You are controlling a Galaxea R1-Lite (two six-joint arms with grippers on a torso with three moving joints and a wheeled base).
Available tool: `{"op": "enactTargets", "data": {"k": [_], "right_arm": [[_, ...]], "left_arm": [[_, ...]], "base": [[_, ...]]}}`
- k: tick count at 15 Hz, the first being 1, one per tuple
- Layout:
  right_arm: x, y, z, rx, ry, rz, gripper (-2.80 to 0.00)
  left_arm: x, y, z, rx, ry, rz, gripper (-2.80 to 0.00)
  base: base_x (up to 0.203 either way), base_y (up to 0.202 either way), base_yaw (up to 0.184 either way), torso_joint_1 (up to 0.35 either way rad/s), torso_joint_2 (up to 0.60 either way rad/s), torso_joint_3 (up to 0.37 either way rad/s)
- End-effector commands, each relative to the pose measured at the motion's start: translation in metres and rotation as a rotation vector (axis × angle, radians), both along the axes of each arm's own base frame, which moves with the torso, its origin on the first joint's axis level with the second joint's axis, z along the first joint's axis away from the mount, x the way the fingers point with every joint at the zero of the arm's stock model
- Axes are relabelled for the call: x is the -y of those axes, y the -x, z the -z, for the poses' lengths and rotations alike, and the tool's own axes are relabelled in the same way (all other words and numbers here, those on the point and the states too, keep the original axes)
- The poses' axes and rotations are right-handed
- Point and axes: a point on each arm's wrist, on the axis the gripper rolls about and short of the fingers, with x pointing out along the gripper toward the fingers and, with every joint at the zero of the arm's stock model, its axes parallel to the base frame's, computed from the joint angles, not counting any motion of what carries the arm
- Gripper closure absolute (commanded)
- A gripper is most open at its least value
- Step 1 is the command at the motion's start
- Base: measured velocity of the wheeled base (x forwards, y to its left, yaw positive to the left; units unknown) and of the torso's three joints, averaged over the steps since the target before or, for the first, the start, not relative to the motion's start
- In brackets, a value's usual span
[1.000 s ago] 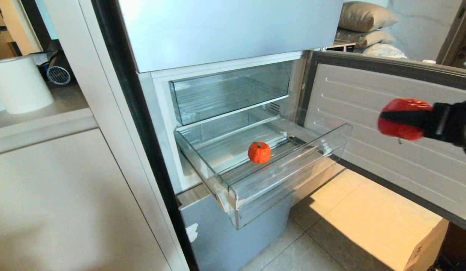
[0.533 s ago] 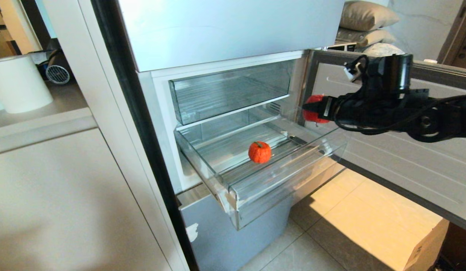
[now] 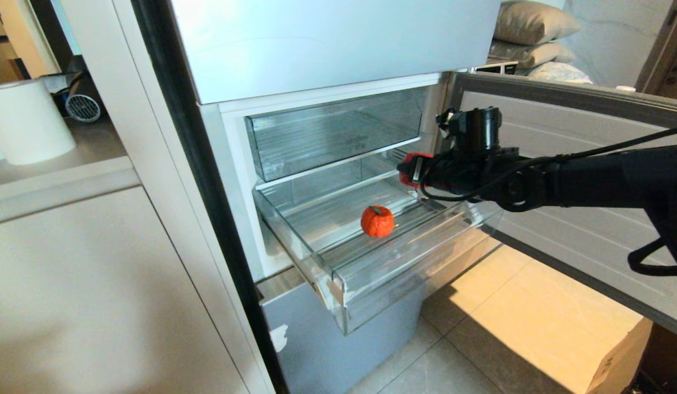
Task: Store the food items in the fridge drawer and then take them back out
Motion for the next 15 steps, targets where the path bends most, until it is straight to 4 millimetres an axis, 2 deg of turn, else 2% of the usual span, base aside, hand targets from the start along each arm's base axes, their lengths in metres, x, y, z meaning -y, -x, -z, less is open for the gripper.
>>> {"op": "enactTargets", "data": {"k": [1,2,3,7,9,12,13,14,15], "right_arm": [[-0.010,-0.017,0.020,-0.014,0.011,-0.002,0.00],[-0.011,-0.019,0.024,-0.025,0.017,-0.001,-0.98],[-0.011,-0.021,0.026,-0.029,0.019,0.001,-2.80],[-0.011,-0.022,0.020,-0.008,0.010,0.008,-2.80],[-0.010,-0.016,0.003,0.024,0.000,0.017,-2.80],[-0.007,-0.012,-0.003,-0.002,-0.007,0.026,-2.80],[-0.003,-0.006,-0.013,0.003,-0.020,0.030,-2.80],[0.001,0.006,-0.026,-0.001,-0.031,0.032,-1.84],[0.006,0.018,-0.034,-0.018,-0.032,0.033,0.00]], "left_arm": [[0.000,0.000,0.000,0.000,0.000,0.000,0.00],[0.000,0.000,0.000,0.000,0.000,0.000,0.00],[0.000,0.000,0.000,0.000,0.000,0.000,0.00],[0.000,0.000,0.000,0.000,0.000,0.000,0.00],[0.000,0.000,0.000,0.000,0.000,0.000,0.00],[0.000,0.000,0.000,0.000,0.000,-0.001,0.00],[0.000,0.000,0.000,0.000,0.000,-0.001,0.00],[0.000,0.000,0.000,0.000,0.000,0.000,0.00],[0.000,0.000,0.000,0.000,0.000,0.000,0.00]], "base": [[0.000,0.000,0.000,0.000,0.00,0.000],[0.000,0.000,0.000,0.000,0.00,0.000],[0.000,0.000,0.000,0.000,0.00,0.000],[0.000,0.000,0.000,0.000,0.00,0.000],[0.000,0.000,0.000,0.000,0.00,0.000],[0.000,0.000,0.000,0.000,0.00,0.000],[0.000,0.000,0.000,0.000,0.00,0.000],[0.000,0.000,0.000,0.000,0.00,0.000],[0.000,0.000,0.000,0.000,0.00,0.000]]}}
